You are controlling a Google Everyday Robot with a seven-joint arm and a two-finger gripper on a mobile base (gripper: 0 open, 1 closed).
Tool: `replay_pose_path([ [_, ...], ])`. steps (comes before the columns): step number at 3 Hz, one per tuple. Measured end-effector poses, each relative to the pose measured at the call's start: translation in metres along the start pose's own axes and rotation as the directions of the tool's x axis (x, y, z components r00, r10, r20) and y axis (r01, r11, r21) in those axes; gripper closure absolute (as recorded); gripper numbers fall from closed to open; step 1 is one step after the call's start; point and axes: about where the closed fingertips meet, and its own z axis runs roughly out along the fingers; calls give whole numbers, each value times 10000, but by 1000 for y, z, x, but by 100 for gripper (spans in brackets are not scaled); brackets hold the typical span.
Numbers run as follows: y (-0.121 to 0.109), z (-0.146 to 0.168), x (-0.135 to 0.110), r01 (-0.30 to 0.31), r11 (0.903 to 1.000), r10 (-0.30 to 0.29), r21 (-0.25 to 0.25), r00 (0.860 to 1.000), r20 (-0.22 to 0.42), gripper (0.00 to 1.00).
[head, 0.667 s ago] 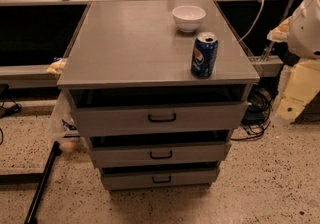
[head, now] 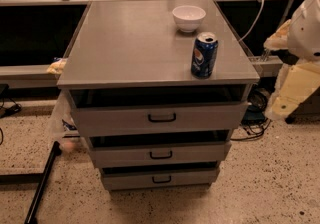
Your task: Open middle drawer
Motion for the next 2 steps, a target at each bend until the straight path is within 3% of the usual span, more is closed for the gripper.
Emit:
replay_pose_path([
  [1, 16, 28, 1, 274, 9996, -270, -76, 9985, 483, 42],
  [2, 30, 101, 8, 348, 9988, -310, -340, 9939, 1054, 66],
])
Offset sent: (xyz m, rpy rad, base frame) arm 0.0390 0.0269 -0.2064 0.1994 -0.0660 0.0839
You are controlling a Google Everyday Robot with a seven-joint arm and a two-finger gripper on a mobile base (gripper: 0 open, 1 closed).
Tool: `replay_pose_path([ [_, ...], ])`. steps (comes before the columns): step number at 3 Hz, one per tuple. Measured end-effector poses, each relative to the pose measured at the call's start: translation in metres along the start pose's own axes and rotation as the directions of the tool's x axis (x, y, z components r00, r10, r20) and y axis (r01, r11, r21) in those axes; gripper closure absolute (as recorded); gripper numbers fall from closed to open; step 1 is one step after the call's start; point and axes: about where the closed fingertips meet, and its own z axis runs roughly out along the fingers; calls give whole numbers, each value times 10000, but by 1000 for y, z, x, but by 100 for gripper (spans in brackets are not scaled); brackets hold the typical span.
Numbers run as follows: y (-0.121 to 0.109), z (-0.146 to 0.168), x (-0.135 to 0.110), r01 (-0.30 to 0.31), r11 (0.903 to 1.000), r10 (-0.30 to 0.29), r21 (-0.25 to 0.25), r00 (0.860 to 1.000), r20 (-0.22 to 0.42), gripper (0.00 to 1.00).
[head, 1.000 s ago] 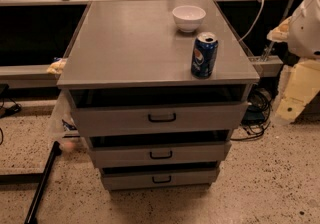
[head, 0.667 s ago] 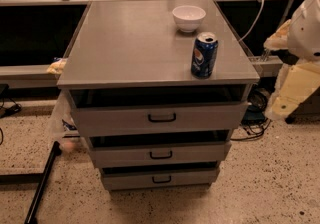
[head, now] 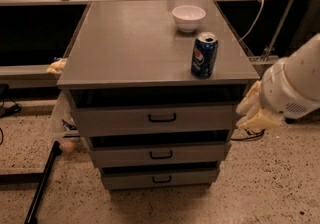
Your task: Open middle drawer
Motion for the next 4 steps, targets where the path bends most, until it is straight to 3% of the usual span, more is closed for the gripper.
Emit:
replay_pose_path([
  [1, -4, 66, 1, -51, 10000, 55, -58, 9969, 788, 89],
  [2, -13, 73, 0, -112, 9997, 92, 209, 9957, 927, 100],
  [3, -12, 73, 0, -108, 9998, 90, 192, 9957, 922, 100],
  [4, -5, 95, 11, 209, 9992, -233, 328, 9968, 765, 100],
])
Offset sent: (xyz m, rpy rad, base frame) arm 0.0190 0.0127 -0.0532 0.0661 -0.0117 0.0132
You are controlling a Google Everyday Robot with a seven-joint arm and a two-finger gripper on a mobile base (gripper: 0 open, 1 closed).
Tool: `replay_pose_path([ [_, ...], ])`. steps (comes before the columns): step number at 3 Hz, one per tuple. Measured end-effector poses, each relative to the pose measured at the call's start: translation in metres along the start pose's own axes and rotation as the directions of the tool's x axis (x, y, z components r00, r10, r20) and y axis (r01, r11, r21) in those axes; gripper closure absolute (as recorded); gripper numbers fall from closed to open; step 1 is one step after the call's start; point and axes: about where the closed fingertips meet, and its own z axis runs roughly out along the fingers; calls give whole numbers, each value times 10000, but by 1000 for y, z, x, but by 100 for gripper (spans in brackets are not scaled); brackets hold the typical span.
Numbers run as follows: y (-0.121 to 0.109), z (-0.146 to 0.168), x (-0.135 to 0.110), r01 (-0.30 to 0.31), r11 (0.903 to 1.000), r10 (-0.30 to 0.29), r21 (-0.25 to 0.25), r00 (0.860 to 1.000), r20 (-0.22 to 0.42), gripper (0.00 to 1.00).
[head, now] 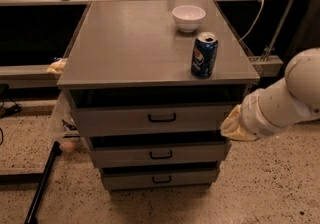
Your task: Open middle drawer
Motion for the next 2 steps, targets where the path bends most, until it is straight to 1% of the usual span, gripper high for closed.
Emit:
replay_pose_path([
  [1, 17, 57, 27, 266, 9996, -267, 16, 9996, 109, 100],
  [2, 27, 128, 47, 1, 10000, 0, -15, 9978, 666, 100],
])
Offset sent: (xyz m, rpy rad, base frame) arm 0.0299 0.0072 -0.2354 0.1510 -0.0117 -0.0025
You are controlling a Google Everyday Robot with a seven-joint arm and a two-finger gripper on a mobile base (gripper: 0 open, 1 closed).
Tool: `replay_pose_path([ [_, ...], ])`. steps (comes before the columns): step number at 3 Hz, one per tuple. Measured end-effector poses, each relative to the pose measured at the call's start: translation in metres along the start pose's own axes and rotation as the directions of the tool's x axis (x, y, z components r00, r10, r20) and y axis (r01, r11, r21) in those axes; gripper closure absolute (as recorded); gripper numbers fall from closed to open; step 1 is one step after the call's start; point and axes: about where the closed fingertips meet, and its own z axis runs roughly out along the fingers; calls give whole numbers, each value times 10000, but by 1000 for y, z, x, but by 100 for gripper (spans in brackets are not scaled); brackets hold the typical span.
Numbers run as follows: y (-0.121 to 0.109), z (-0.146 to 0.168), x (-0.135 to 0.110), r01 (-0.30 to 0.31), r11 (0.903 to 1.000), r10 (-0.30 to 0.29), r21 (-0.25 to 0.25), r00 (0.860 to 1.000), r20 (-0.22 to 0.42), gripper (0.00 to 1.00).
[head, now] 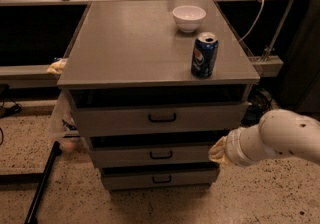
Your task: Open middle drawer
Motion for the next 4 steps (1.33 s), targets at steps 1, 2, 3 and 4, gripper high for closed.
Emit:
replay_pose_path([
  [1, 5, 69, 18, -424, 9988, 442, -264, 9962, 754, 100],
  [2, 22, 96, 28, -695, 9946, 762, -767, 9931, 891, 100],
  [3, 22, 96, 28, -693, 9946, 761, -766, 9931, 891, 100],
  [4, 32, 108, 37, -522, 9965, 581, -648, 9939, 935, 88],
])
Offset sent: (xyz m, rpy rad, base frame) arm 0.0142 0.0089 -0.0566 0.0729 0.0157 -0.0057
